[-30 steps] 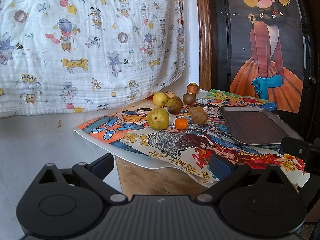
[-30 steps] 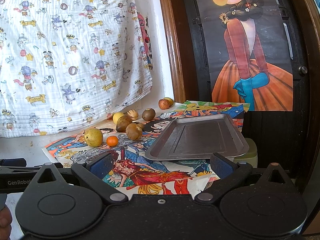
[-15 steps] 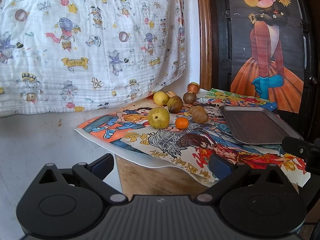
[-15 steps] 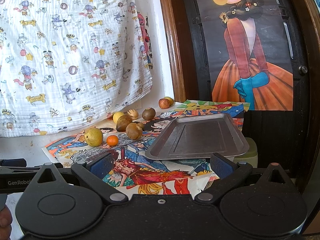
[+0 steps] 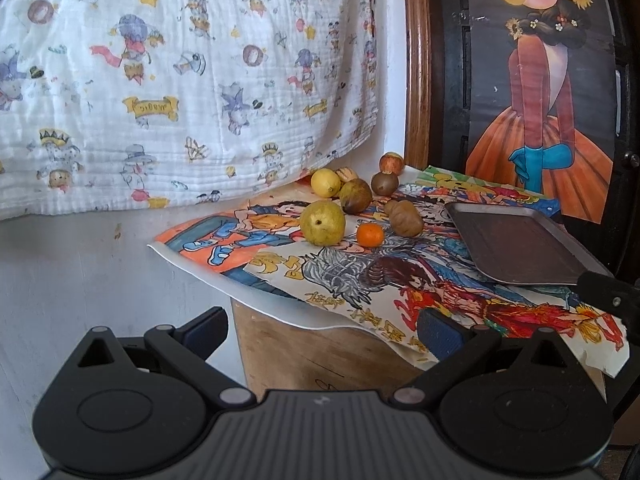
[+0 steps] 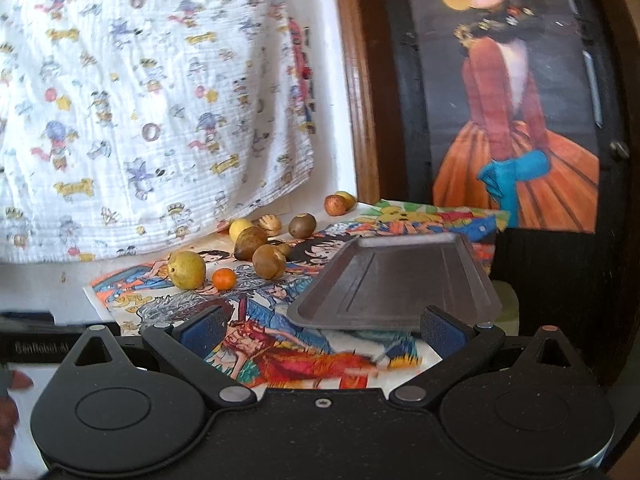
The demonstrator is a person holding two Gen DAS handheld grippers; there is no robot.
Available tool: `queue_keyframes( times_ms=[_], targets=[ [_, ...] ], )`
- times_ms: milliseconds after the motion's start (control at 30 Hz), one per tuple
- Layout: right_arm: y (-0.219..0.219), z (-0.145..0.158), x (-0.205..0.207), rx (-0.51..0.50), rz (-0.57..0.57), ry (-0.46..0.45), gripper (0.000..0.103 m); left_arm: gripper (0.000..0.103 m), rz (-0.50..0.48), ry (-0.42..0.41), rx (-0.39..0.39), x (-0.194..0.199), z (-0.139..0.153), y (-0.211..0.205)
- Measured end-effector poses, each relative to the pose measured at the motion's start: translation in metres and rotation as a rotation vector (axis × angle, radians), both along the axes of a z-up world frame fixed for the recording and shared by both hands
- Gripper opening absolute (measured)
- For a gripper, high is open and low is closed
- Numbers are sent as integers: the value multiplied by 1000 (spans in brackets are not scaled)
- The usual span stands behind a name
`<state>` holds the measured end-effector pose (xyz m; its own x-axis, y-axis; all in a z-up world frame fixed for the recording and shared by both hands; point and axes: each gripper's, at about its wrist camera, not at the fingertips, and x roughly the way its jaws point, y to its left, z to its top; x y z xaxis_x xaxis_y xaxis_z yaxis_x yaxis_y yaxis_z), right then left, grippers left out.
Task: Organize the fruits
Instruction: 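Grasp the large yellow pear with the left tool while the right tool grasps a round brown fruit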
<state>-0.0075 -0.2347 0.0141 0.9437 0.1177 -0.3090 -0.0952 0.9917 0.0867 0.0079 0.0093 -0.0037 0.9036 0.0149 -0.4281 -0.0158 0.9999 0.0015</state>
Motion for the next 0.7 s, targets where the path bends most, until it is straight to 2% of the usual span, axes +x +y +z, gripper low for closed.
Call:
queue_keyframes(
  times_ms=[167,400,600,700],
  targets=[
    [-2,21,31,-130,167,-1,103,103,17,8,-14,22,11,15],
    [10,42,96,-300,381,72,103,103,-7,46,-14,80,25,31],
    [24,40,143,-497,482,56,102,103,-58,95,-32,131,29,37],
    [29,36,172,-554,513,66,102,103,-73,113,-38,153,27,37]
  ],
)
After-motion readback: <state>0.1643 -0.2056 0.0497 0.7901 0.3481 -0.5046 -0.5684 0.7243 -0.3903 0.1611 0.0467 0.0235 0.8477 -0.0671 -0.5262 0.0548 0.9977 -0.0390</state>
